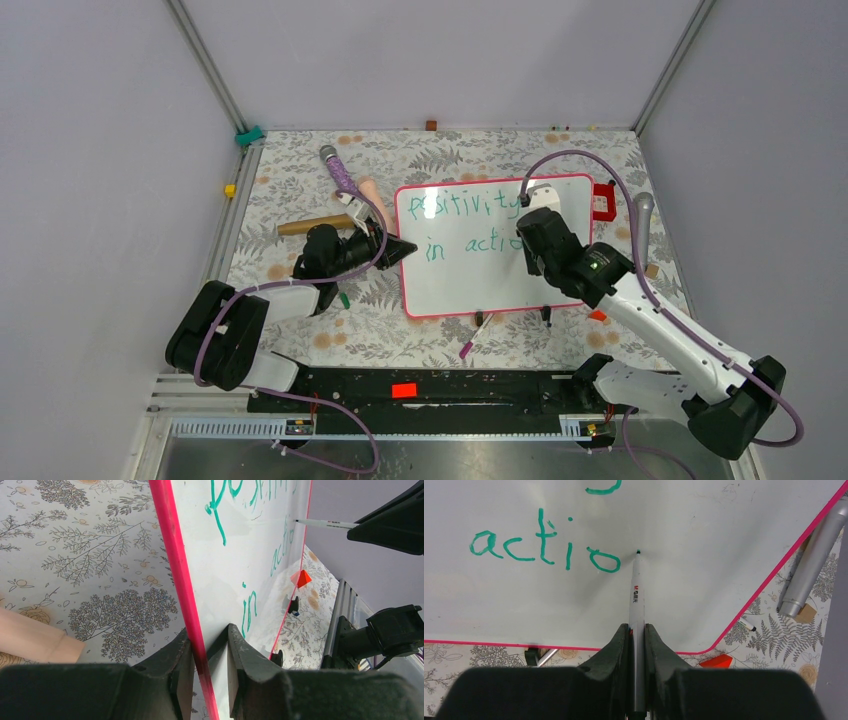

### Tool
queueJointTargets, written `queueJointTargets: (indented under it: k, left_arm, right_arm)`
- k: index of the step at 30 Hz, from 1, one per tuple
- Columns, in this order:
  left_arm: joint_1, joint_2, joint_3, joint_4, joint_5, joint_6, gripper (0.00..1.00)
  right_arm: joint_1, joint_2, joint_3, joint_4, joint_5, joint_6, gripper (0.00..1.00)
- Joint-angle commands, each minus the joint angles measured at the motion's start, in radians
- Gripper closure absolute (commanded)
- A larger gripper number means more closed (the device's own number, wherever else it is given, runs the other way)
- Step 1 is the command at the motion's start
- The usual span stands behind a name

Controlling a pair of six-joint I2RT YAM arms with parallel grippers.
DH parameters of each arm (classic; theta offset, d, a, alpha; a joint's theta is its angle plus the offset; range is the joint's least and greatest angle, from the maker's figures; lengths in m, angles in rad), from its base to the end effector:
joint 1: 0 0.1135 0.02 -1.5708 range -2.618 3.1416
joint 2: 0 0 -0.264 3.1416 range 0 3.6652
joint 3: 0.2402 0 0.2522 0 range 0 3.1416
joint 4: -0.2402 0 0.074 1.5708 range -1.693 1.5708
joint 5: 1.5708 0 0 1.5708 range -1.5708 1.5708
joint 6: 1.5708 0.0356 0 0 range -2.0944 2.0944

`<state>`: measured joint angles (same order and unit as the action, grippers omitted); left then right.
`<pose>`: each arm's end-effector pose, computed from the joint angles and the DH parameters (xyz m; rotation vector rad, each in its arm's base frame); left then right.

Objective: Write a sentence on the whiteboard

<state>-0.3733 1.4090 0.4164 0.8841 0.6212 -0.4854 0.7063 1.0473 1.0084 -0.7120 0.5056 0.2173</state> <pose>0.2382 -0.1155 0.1906 0.3997 1.7518 -1.1487 0.1725 0.1245 0.3208 -0.2926 2.1923 -0.0827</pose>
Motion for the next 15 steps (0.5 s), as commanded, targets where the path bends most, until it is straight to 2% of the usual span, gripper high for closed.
queueJointTargets:
  k: [1, 9, 15]
  left_arm:
    - [0.008, 0.001, -0.014, -0.001, -0.172, 0.157, 1.0]
    - [0.007, 0.001, -0.014, -0.001, -0.173, 0.157, 1.0]
    - [0.007, 0.002, -0.012, -0.001, -0.171, 0.156, 1.0]
  right_arm:
    - [-0.01, -0.011, -0.028, 0.015, -0.023, 0.018, 1.0]
    - [-0.011, -0.015, -0.051, -0.009, -0.069, 0.027, 1.0]
    - [-0.011, -0.017, -0.03, -0.009, -0.04, 0.02, 1.0]
